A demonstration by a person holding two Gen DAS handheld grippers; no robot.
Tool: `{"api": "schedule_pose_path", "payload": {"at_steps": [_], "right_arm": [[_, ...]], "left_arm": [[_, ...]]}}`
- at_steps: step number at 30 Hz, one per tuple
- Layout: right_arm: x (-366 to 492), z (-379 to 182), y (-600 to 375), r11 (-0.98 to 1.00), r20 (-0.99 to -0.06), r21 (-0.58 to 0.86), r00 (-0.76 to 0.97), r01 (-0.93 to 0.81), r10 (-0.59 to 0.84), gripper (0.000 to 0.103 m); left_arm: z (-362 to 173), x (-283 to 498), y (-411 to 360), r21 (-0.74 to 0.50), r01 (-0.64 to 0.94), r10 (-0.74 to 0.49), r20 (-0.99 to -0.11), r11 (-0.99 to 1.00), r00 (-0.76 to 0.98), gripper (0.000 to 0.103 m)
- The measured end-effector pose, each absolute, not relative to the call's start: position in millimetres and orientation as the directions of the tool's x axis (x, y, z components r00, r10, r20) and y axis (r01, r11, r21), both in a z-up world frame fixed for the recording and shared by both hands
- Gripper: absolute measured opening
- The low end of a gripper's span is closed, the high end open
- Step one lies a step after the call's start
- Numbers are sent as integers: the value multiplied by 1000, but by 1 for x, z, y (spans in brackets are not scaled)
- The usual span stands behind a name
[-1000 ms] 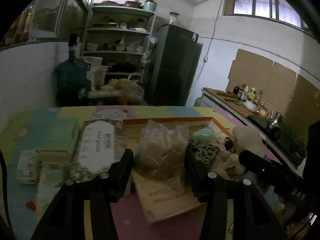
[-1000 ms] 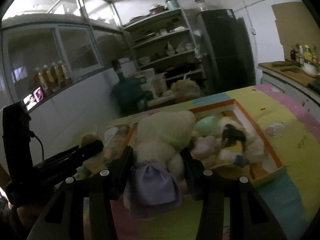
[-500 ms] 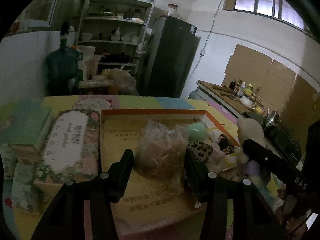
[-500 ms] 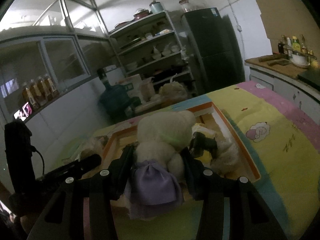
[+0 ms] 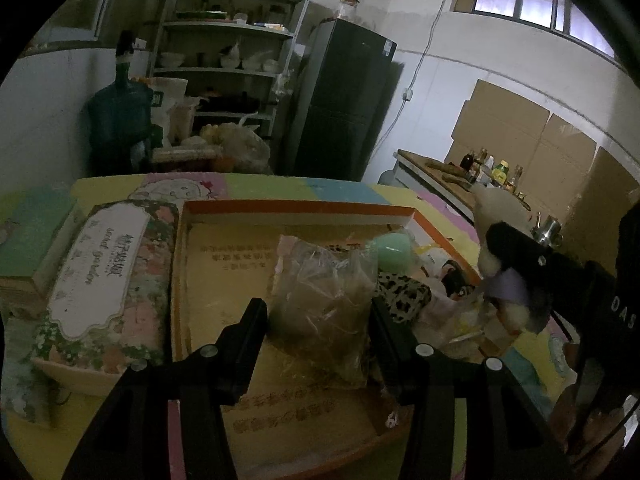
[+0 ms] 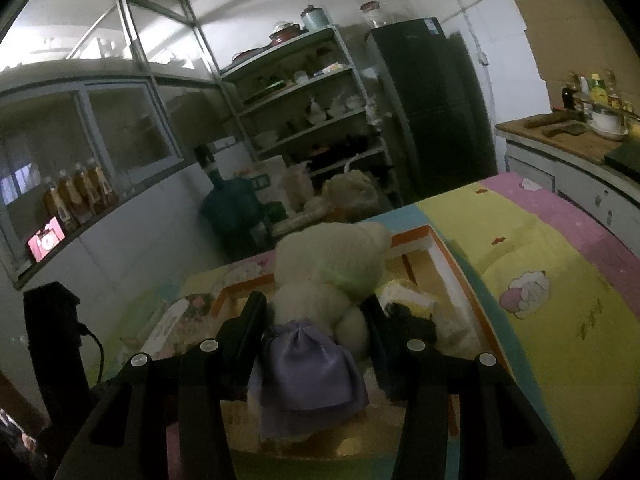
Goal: Organize soft objects
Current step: 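Lower the bread bag and bear into the tray and open both tools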
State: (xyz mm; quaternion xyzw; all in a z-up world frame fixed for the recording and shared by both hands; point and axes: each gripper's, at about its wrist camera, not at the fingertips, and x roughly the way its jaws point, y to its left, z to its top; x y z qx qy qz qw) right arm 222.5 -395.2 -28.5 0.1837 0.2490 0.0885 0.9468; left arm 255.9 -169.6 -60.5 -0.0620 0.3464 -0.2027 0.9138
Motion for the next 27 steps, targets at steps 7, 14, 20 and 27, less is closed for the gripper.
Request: {"api": "schedule_pose_path", "payload": {"at_steps": [7, 14, 20, 27], "right_arm": [[242, -32, -389, 914, -462, 394, 839, -97, 288, 50], [256, -39, -384, 912, -479, 395, 820, -116, 312, 50], [264, -46, -383, 908, -494, 401, 807, -118, 323, 50], [273, -57, -378, 906, -528, 407, 780, -115, 336, 51]], "left_arm": [[-67, 263, -177, -241, 320, -398, -630, 916, 667, 52], [-74, 268, -181, -234, 319, -392, -643, 919, 658, 52], [-78, 273, -184, -231, 320, -390, -651, 919, 651, 52], [-84, 278, -187, -240, 318, -393, -671, 917, 629, 52]]}}
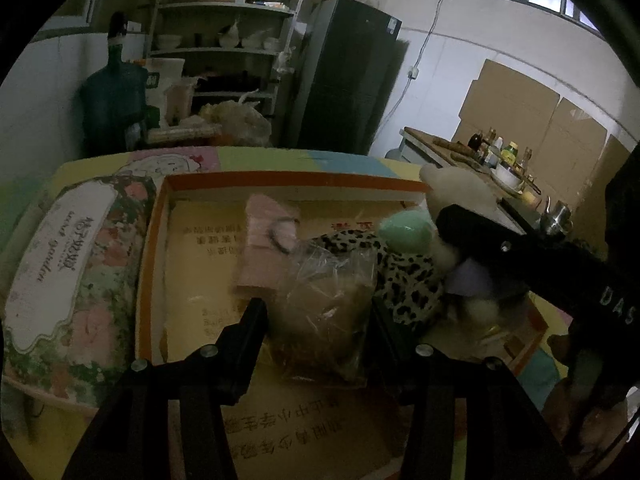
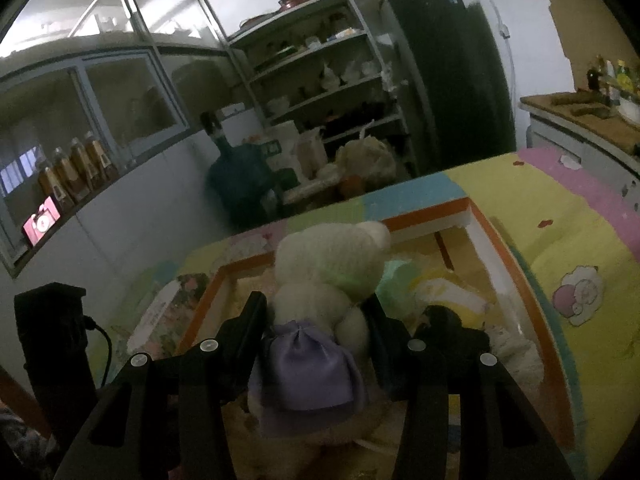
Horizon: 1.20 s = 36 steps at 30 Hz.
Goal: Organize soft objects
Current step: 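Lower the bread bag and bear into the tray and open both tools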
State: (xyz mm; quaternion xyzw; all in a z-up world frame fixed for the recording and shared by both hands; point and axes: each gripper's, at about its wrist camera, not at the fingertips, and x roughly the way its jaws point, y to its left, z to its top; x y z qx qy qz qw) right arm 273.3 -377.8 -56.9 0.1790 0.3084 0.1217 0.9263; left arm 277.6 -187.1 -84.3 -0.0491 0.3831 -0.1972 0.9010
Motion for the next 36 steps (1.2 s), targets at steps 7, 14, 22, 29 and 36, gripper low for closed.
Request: {"api": "schedule_pose_path", "payload": {"at_steps": [7, 14, 22, 29, 36], "right_arm": [[283, -69, -378, 905, -566, 416, 753, -91, 337, 52], [283, -71, -379, 902, -565, 423, 752, -88, 339, 54], [279, -68, -379, 902, -550, 422, 765, -90, 334, 65], [273, -62, -380, 902, -537, 423, 777, -88, 328, 66], [261, -49, -377, 917, -528, 389, 795, -84, 297, 66]], "left_arm": [[-86, 280, -190, -240, 320, -394, -678, 916, 620, 52], [-85, 280, -189, -244, 319, -396, -678, 916, 619, 52], [-83, 277, -189, -241, 326, -400, -669, 914, 626, 57], [-77, 270, -186, -240, 324, -399, -653, 915, 644, 64], [-62, 259, -179, -235, 347, -415, -618, 908, 668, 76]]}}
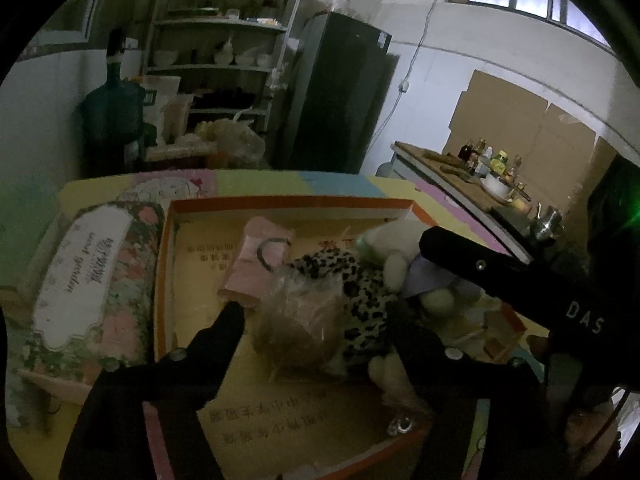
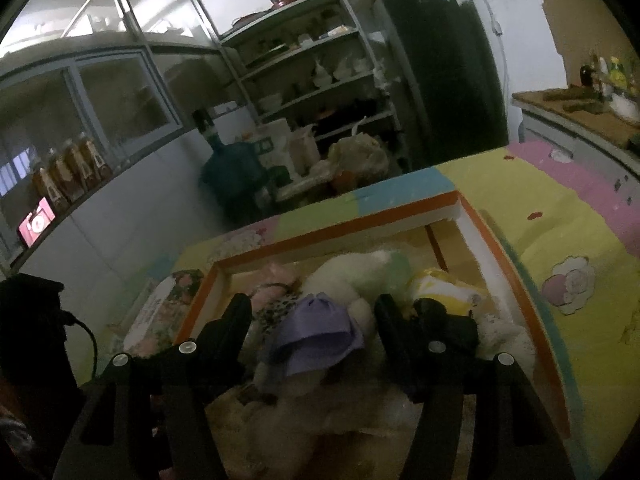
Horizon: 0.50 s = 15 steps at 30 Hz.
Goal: Organize soft objects
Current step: 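Lower the bread bag and bear into the tray and open both tools, then move both open tools back from the tray to the remaining tissue packs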
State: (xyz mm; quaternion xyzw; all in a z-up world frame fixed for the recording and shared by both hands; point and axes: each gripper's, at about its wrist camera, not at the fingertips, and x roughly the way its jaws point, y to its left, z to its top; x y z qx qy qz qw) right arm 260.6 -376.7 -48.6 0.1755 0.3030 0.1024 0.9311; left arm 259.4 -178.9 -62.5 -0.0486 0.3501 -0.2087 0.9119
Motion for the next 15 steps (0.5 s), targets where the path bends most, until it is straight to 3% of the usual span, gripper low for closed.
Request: {"api": "schedule_pose_path", "payload": {"at_steps": [15], "right_arm": [[224, -23, -364, 913, -449, 400, 850, -83, 274, 67]], "left_arm": [[-27, 229, -147, -260, 350, -436, -535, 900, 723, 77]]}}
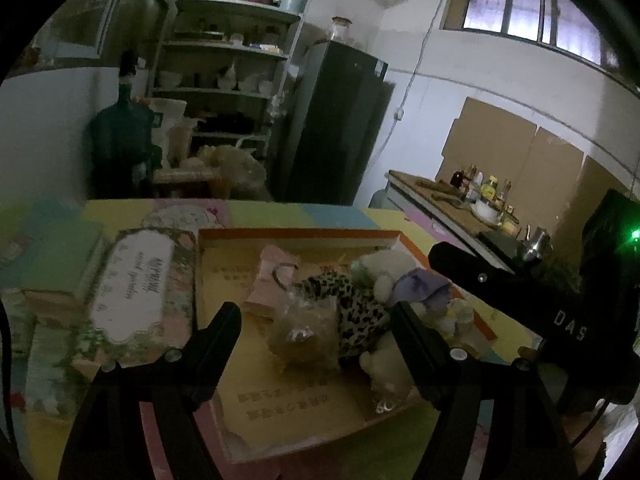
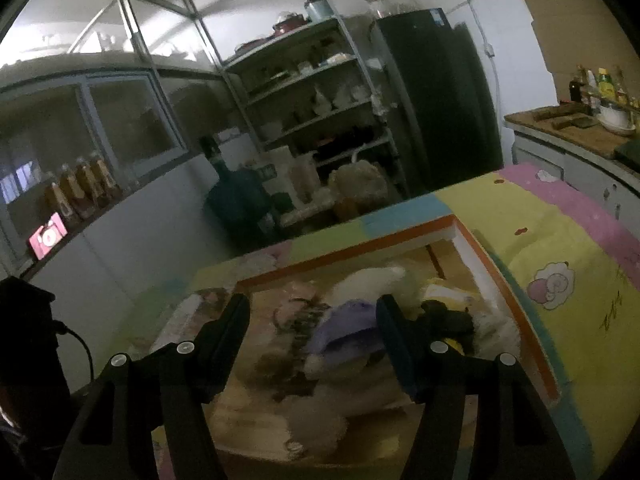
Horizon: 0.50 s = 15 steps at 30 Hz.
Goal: Organize soft objects
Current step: 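Move both open tools back from the tray to the remaining tissue packs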
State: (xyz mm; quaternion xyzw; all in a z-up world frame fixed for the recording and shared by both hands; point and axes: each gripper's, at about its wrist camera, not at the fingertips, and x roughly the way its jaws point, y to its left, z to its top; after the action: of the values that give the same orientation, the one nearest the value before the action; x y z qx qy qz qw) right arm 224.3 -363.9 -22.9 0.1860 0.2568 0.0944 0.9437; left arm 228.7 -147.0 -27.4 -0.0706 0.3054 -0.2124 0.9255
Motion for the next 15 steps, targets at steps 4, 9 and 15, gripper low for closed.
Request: {"api": "schedule_pose_path", "payload": {"at_steps": [4, 9, 15], "right_arm": [[212, -13, -353, 920, -437, 382, 859, -91, 266, 67], [201, -3, -337, 920, -423, 374, 863, -112, 277, 67], [187, 7, -312, 918, -405, 369, 864, -146, 300, 68]], "left_arm": [[-20, 219, -138, -265, 352, -440, -514, 898, 736, 77], [-12, 206, -119, -271, 342, -435, -488, 900, 757, 77], [-5, 190, -97, -275, 323, -420, -469, 905, 777, 77]]}}
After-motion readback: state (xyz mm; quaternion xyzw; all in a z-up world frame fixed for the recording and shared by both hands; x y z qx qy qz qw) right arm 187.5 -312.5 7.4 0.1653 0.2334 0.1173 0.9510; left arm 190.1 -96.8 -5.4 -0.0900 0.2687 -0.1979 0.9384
